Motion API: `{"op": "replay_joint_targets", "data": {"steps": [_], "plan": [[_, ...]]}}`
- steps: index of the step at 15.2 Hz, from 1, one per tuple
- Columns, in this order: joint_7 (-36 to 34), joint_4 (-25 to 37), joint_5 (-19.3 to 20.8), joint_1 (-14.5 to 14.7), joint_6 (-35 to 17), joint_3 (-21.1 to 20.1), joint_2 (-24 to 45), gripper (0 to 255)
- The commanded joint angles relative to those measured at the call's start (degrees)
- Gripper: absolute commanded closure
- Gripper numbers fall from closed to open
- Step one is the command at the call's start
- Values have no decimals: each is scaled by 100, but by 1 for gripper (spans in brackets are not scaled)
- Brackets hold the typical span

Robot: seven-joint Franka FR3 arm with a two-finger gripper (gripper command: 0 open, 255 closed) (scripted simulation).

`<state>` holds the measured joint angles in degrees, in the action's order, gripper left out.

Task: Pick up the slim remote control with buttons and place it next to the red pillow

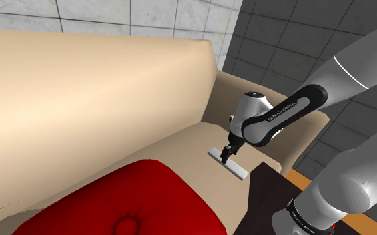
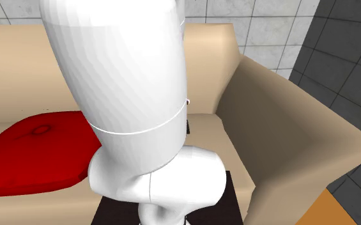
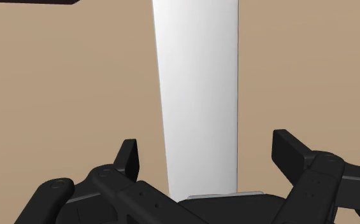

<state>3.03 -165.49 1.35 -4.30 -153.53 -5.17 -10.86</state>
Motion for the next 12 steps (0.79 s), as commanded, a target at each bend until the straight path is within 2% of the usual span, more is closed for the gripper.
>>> {"op": "replay_joint_targets", "data": {"steps": [1,5,12], "plan": [[-37,-28,56,-30,-235,-10,200,0],[-140,-26,204,-93,-650,-27,619,0],[-139,-26,204,-92,-648,-26,618,0]]}}
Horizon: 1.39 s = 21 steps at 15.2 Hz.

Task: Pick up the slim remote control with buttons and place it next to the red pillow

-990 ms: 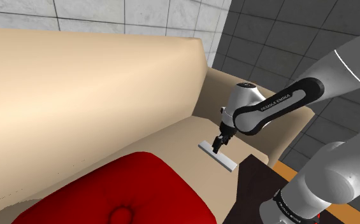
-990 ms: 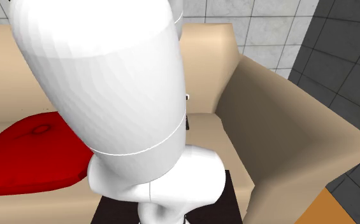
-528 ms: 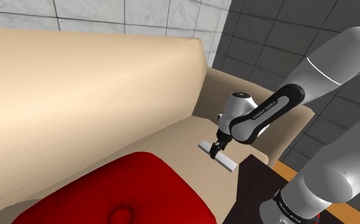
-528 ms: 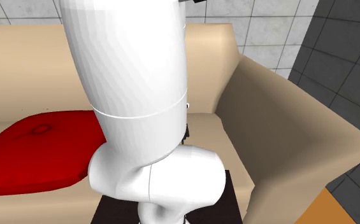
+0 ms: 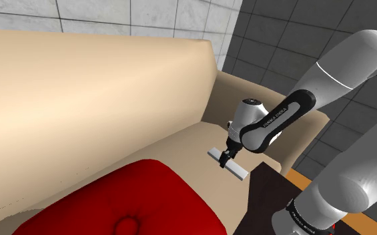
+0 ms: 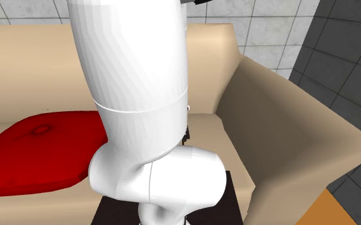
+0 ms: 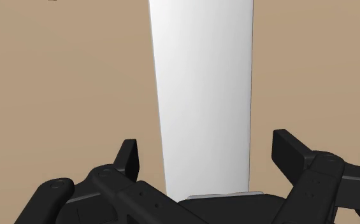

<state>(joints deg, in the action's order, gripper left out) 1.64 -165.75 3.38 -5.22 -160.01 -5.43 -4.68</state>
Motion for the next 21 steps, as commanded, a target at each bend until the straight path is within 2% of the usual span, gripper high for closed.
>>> {"op": "replay_joint_targets", "data": {"steps": [1,10,21], "plan": [[0,0,0,0,0,0,0,255],[0,0,1,0,-2,0,1,255],[236,53,-304,137,1279,63,-1231,255]]}}
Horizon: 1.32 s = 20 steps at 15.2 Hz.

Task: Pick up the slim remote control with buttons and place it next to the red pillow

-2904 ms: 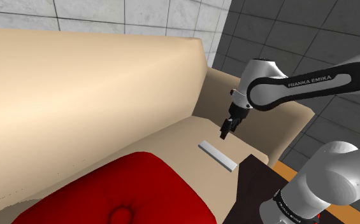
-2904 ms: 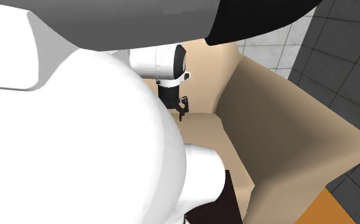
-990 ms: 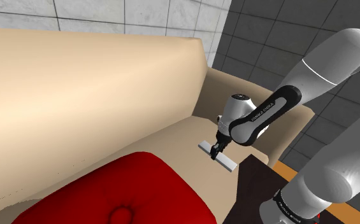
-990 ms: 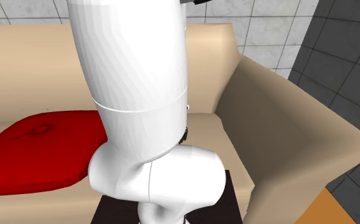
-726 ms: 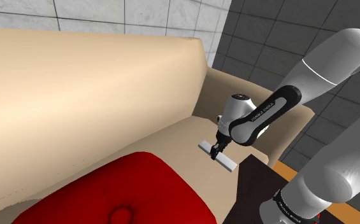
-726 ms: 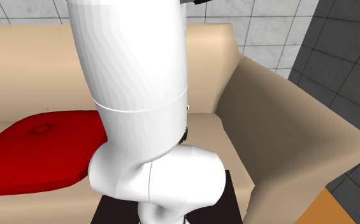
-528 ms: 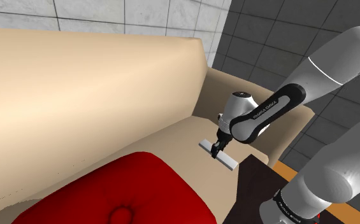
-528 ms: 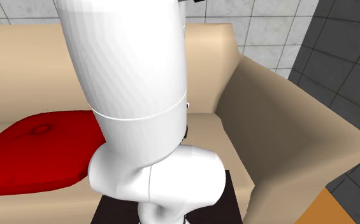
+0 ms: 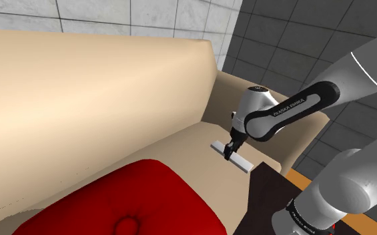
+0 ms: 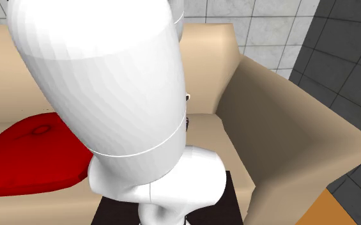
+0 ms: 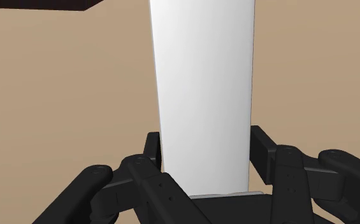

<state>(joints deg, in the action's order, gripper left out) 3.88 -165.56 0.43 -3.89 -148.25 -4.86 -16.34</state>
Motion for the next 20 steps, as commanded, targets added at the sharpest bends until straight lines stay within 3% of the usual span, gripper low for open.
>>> {"op": "replay_joint_targets", "data": {"steps": [1,20], "plan": [[22,50,-20,12,219,12,-165,255],[131,677,-102,78,2271,97,-1592,255]]}}
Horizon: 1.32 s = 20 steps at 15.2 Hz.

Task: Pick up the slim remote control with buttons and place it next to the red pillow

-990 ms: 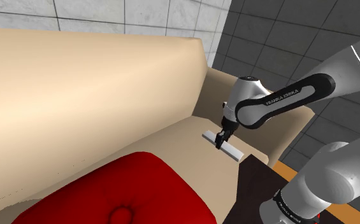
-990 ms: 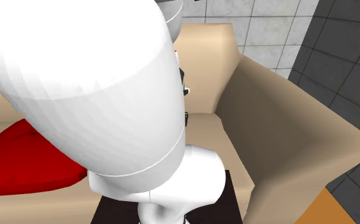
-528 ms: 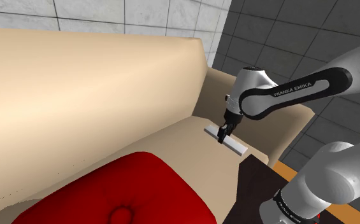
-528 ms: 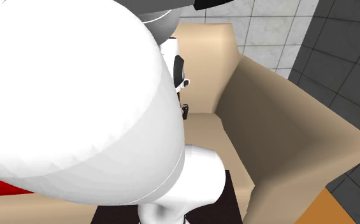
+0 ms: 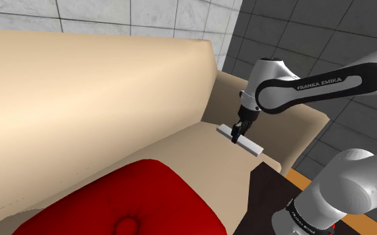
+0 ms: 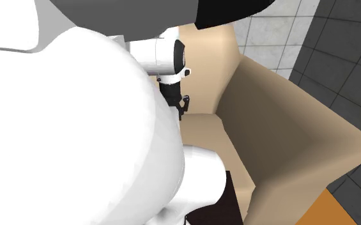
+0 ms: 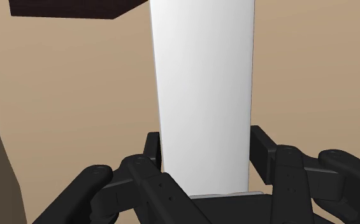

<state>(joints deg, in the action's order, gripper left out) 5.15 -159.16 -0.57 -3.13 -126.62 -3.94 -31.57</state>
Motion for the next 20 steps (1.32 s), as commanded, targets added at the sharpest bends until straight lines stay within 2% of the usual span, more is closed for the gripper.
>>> {"op": "replay_joint_targets", "data": {"steps": [1,9,20], "plan": [[8,85,-2,3,206,8,-120,255],[29,506,0,6,947,33,-440,255],[-1594,644,-927,955,1067,-1317,-453,255]]}}
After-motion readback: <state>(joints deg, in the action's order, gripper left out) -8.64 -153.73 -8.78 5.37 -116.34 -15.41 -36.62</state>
